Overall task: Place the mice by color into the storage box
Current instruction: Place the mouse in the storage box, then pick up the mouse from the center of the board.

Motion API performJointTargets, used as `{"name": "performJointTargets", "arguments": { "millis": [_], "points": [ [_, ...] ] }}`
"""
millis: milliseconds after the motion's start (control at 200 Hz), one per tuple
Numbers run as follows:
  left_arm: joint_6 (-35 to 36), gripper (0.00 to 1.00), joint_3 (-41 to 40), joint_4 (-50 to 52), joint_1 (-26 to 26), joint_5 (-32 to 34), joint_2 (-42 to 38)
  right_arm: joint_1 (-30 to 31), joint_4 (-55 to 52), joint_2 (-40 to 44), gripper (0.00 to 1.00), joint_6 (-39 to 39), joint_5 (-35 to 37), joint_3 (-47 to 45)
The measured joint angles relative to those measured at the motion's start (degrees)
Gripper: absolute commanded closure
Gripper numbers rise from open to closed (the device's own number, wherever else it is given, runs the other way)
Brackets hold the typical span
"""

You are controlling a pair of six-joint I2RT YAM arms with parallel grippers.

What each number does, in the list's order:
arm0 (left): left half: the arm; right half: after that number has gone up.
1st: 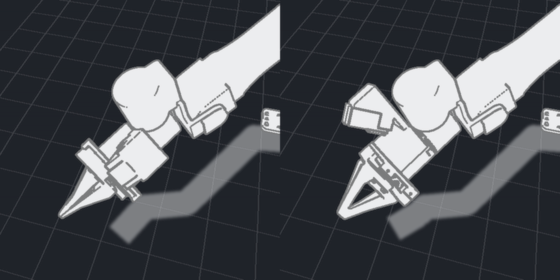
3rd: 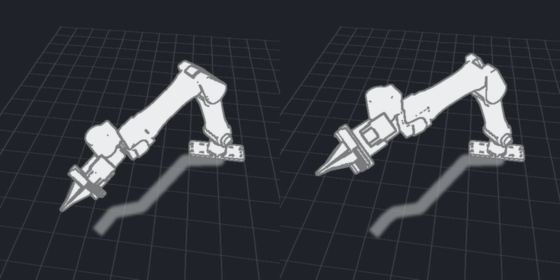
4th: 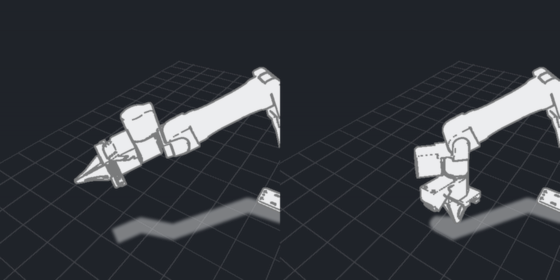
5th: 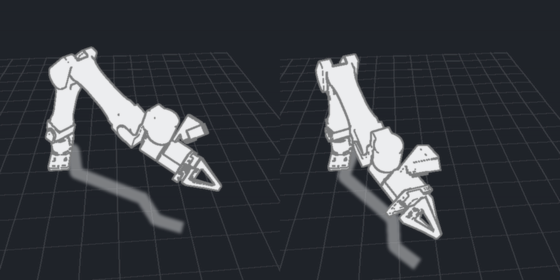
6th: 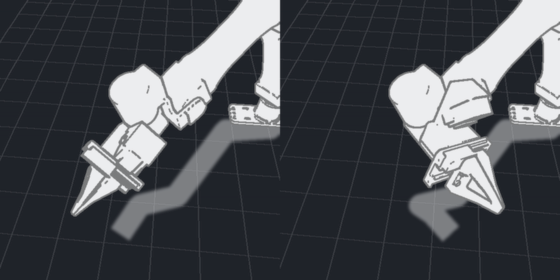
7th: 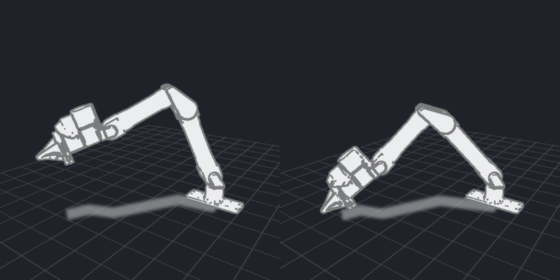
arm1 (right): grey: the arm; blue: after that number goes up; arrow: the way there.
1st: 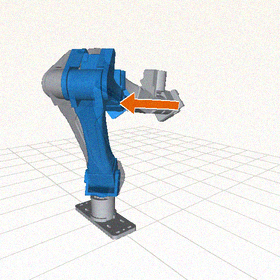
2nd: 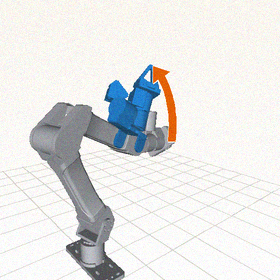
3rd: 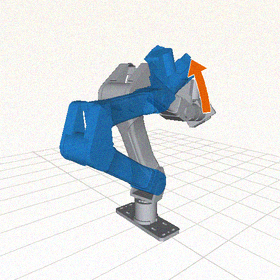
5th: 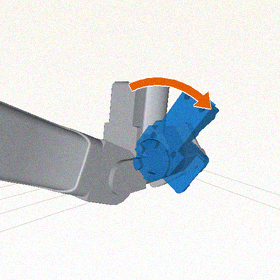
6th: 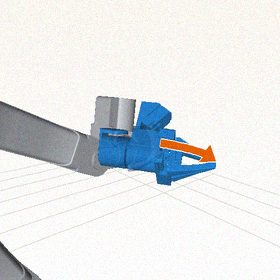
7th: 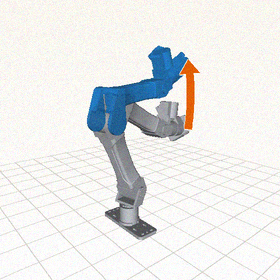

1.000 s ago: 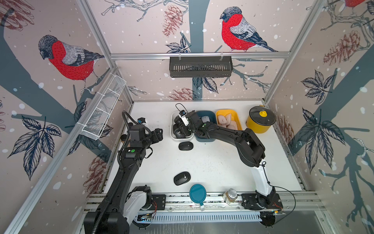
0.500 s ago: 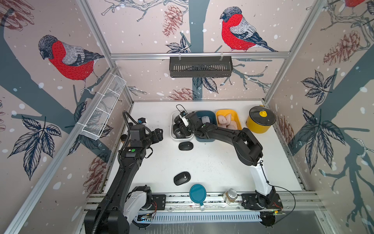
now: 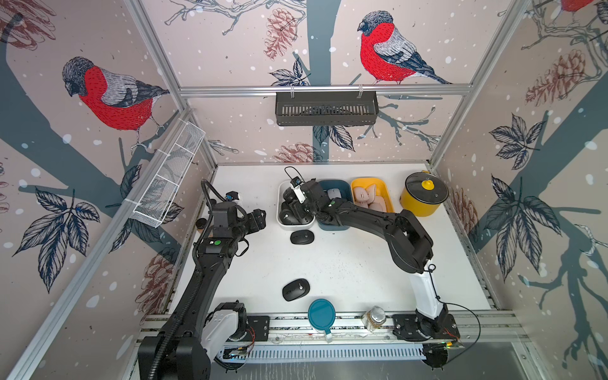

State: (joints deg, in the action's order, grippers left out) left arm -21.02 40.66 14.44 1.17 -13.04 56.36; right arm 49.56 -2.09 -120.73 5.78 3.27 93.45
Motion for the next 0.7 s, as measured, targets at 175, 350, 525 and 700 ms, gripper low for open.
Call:
{"name": "performJointTargets", "arguments": {
  "millis": [175, 350, 525, 700],
  "points": [
    [0.6, 0.20, 0.4, 0.3, 1.9, -0.9, -1.4, 0.2, 0.8, 8.1, 0.29, -0.1, -1.6, -4.9],
    [1.4, 0.20, 0.7, 2.3, 10.1, -0.6, -4.9, -2.0, 4.4, 20.4, 0.28, 1.8, -5.4, -16.7],
    [-2.8, 0.21, -3.0, 6.5, 18.3, -0.2, -10.5, -3.2, 6.3, 29.3, 0.27, 4.8, -9.0, -26.3],
    [-8.8, 0.21, -6.6, 10.0, 27.3, 2.9, -16.2, -3.5, 8.7, 35.0, 0.26, 7.0, -11.0, -32.6]
  ]
}}
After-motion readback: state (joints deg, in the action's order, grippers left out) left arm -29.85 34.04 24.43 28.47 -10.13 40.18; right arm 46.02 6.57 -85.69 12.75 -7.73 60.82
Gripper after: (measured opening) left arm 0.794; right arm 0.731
